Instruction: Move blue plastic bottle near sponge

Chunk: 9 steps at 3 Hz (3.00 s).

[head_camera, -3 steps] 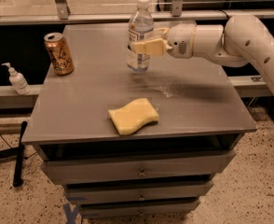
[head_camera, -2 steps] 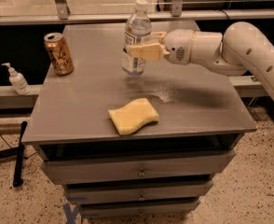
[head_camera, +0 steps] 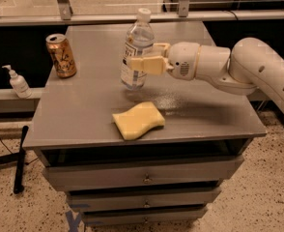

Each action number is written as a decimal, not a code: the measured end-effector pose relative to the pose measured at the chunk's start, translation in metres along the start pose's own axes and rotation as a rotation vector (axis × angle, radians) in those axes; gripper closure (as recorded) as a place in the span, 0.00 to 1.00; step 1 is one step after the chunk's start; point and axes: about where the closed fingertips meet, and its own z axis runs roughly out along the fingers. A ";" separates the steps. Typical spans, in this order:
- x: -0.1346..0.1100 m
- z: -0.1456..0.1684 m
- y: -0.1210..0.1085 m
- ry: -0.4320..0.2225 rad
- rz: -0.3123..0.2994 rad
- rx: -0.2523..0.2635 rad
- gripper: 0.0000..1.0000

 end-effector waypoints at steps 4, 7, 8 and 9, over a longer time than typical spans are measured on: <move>0.047 -0.030 0.022 0.152 0.001 0.044 0.83; 0.044 -0.030 0.022 0.152 0.001 0.044 0.13; 0.055 -0.030 0.025 0.143 0.010 0.042 0.00; 0.059 -0.034 0.026 0.141 0.010 0.044 0.00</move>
Offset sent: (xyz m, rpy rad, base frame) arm -0.0327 -0.0410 -0.0264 -0.2195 0.0304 -0.0472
